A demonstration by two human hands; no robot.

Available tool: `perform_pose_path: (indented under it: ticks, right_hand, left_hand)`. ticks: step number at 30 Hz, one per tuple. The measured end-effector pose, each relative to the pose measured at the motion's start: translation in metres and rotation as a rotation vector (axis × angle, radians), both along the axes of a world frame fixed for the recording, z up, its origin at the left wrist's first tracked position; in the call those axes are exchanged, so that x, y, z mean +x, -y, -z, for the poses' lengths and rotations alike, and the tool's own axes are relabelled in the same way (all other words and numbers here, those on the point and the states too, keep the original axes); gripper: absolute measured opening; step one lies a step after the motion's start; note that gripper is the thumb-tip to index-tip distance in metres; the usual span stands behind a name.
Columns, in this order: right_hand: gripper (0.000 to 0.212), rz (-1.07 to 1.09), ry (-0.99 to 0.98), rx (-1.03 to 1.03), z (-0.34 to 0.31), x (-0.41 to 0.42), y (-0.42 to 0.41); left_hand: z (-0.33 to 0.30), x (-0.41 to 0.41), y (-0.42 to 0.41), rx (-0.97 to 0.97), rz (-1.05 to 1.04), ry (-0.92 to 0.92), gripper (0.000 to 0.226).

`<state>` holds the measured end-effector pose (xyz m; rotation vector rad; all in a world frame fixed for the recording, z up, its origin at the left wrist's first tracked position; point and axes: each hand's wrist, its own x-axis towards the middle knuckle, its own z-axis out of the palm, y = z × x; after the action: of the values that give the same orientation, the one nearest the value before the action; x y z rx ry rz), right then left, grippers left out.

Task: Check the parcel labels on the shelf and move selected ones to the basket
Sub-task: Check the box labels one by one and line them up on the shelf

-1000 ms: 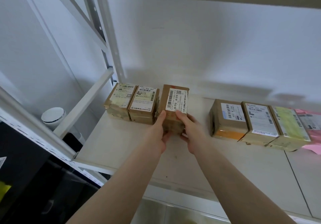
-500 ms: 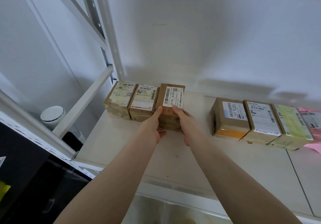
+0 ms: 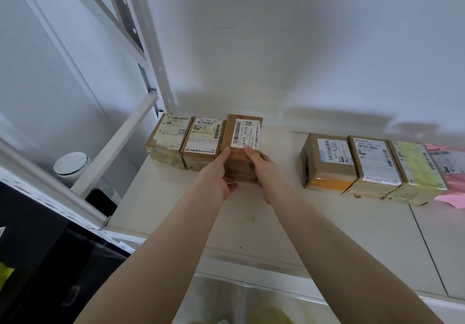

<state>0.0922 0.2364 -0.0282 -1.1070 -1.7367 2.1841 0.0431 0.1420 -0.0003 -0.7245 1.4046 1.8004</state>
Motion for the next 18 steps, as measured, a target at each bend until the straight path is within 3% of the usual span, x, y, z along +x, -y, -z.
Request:
perform_pose_path:
  ticks: [7,9,13,15,18]
  right_hand:
    - [0.107,0.006,0.088,-0.012,-0.001,0.01,0.002]
    - [0.097,0.024,0.118,-0.015,-0.001,0.02,-0.001]
    - [0.08,0.154,0.161,-0.097,0.0,0.048,-0.011]
    - [0.069,0.251,0.156,-0.179,0.0,0.063,-0.018]
    - [0.072,0.375,0.129,-0.292,-0.001,0.085,-0.033]
  left_hand:
    - [-0.008,0.016,-0.002,-0.013,0.118,0.018,0.068]
    - [-0.006,0.024,-0.007,-0.01,0.163,0.035,0.071]
    - [-0.001,0.043,-0.023,-0.006,0.247,0.052,0.101]
    - [0.001,0.053,-0.034,0.016,0.26,0.038,0.104]
    - [0.0,0.067,-0.054,0.025,0.265,0.016,0.1]
